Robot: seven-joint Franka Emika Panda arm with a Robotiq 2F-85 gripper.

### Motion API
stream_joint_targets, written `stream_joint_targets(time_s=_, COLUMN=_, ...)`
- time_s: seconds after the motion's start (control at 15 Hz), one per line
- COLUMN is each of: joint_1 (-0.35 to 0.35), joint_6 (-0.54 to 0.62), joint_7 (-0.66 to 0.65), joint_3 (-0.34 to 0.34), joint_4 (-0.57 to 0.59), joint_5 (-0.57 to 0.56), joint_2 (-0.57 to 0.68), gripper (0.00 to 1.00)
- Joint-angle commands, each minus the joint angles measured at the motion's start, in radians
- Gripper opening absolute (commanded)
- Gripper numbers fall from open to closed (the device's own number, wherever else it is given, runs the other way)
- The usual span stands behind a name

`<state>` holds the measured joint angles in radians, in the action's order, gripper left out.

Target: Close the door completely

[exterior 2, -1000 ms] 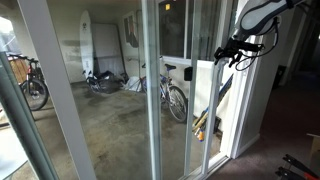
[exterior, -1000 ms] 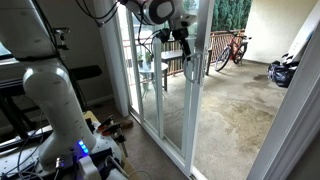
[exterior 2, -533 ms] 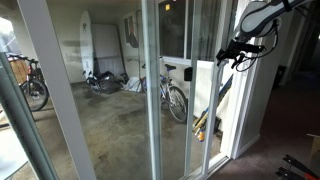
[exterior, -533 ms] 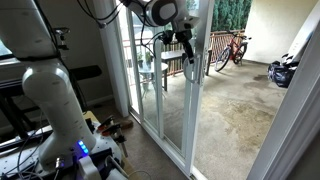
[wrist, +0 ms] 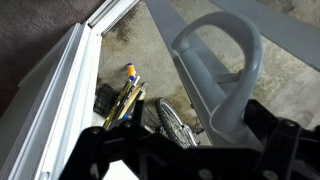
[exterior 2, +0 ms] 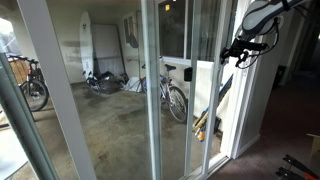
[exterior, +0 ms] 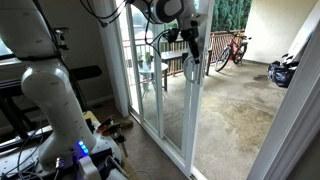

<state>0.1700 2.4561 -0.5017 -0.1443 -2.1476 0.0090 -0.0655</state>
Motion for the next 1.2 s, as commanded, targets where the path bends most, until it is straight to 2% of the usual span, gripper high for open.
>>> stream_joint_targets(time_s=0.0, joint_1=0.029, joint_6=-0.039, joint_7=0.011, joint_3=-0.028, joint_4=0.053, joint_5=-0.008, joint_2=0.046, gripper=1.0)
stream_joint_targets(time_s=0.53, joint_1=0.063, joint_6=-0.156, joint_7=0.07, joint_3=-0.094, joint_4=0.149, joint_5=0.058, joint_2=0.135, gripper=1.0)
stream_joint_targets(time_s=1.13, joint_1=0.113, joint_6=-0.187, joint_7=0.083, joint_3=-0.165, joint_4=0.181, joint_5=0.179, joint_2=0.17, gripper=1.0)
